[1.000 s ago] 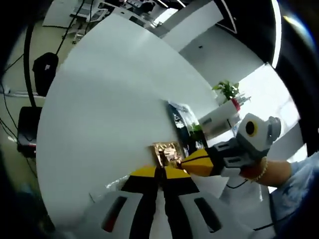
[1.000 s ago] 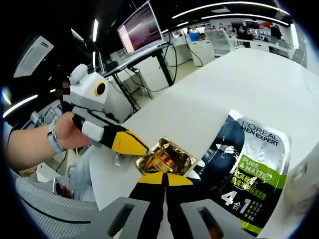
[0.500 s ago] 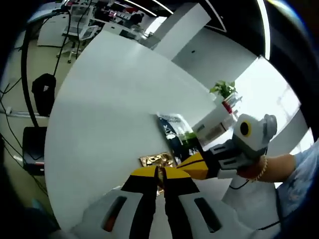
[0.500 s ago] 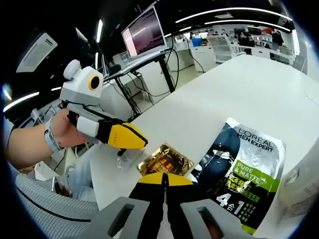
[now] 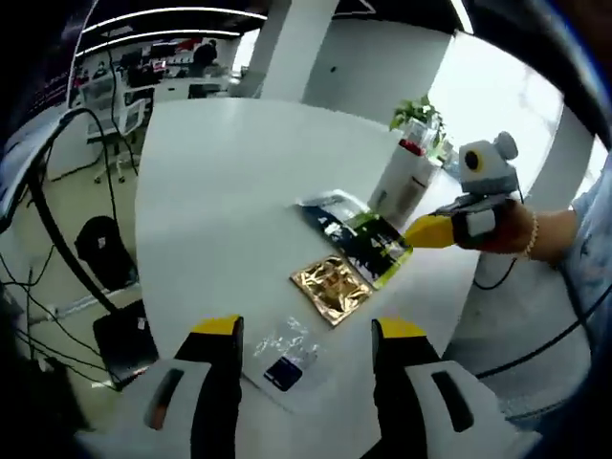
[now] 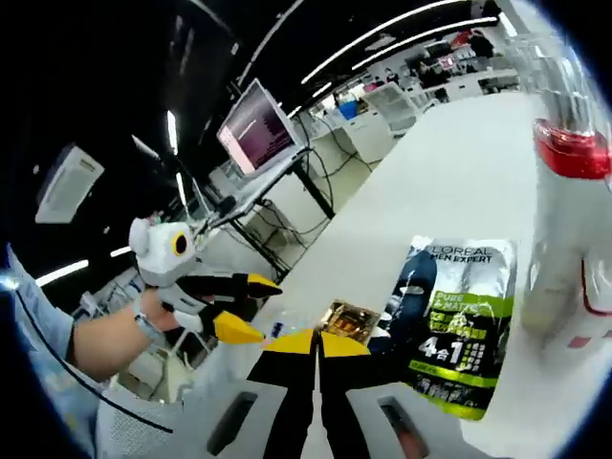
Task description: Arrange the skincare products in the storage area until every visible bottle or jar stands upright without overlapping.
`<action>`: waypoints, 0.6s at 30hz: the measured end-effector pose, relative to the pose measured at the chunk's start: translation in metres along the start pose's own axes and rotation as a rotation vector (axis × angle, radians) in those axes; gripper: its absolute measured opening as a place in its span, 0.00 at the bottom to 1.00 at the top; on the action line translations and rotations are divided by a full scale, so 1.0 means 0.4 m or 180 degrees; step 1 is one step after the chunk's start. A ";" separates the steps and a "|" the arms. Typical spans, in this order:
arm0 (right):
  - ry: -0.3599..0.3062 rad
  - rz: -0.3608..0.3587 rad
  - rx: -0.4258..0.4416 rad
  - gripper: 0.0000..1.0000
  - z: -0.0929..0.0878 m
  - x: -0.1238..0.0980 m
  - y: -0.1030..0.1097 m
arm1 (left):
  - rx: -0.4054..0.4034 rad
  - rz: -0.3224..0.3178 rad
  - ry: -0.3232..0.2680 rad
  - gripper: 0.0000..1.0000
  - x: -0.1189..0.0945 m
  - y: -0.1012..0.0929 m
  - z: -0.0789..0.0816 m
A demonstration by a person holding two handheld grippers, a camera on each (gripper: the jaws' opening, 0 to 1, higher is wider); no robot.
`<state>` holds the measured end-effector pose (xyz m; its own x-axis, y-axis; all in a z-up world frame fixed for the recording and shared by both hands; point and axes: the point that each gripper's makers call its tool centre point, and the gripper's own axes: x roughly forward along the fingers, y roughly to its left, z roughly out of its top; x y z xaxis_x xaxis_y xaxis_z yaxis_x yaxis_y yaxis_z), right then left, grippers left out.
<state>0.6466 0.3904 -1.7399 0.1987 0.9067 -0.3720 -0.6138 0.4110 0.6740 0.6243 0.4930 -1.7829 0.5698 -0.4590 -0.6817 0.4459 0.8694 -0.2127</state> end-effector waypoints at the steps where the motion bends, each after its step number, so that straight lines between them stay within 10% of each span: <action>1: -0.0029 0.0075 0.0083 0.00 0.003 -0.007 0.013 | 0.0150 0.0074 0.0069 0.52 0.002 0.008 -0.004; 15: -0.0105 -0.0015 0.0097 0.00 -0.007 -0.054 -0.001 | 0.1756 -0.0143 0.1538 0.54 0.041 0.023 -0.089; 18: -0.0088 -0.0016 0.0064 0.00 -0.008 -0.051 0.000 | 0.1745 -0.0239 0.1582 0.52 0.056 0.020 -0.082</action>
<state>0.6403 0.3716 -1.7343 0.2231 0.9067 -0.3579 -0.5973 0.4173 0.6849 0.6179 0.4957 -1.8229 0.2025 -0.2638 -0.9431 0.8260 0.5633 0.0198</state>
